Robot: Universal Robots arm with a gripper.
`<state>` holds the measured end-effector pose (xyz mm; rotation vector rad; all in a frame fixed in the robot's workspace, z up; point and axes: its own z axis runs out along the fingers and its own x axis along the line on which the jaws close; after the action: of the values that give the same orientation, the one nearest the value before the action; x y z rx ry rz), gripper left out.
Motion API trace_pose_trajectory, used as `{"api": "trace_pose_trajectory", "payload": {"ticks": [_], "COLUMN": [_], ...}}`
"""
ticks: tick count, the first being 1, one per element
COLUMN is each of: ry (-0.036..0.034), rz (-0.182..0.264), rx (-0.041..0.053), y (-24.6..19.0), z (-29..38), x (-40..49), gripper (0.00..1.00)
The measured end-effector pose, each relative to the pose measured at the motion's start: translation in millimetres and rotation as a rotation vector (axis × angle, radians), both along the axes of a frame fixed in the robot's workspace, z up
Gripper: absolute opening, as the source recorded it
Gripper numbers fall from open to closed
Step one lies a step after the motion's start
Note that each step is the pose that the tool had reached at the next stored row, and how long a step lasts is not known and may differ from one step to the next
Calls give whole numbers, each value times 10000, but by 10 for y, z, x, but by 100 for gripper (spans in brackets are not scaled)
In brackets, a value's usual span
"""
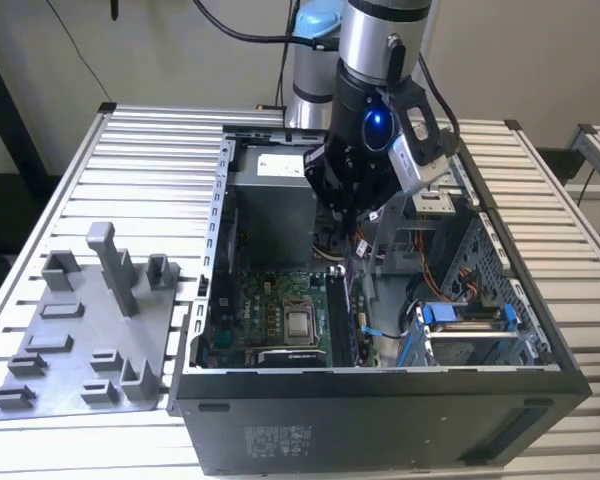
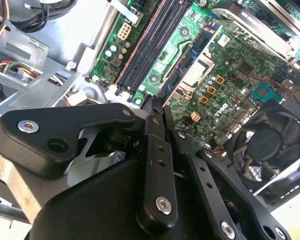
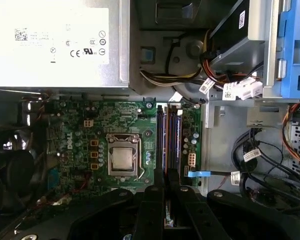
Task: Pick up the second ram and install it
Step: 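Insert the second ram into the second slot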
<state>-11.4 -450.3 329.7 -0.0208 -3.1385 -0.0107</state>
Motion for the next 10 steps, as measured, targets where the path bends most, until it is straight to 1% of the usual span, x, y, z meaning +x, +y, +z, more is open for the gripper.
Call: {"api": "trace_pose_trajectory", "payload": {"ticks": [4, 10], "ry": [31, 34], "rz": [-55, -142], "rx": [0, 1], "y": [0, 0], "z": [-59, -167], "x": [0, 0], "gripper": [14, 14]}}
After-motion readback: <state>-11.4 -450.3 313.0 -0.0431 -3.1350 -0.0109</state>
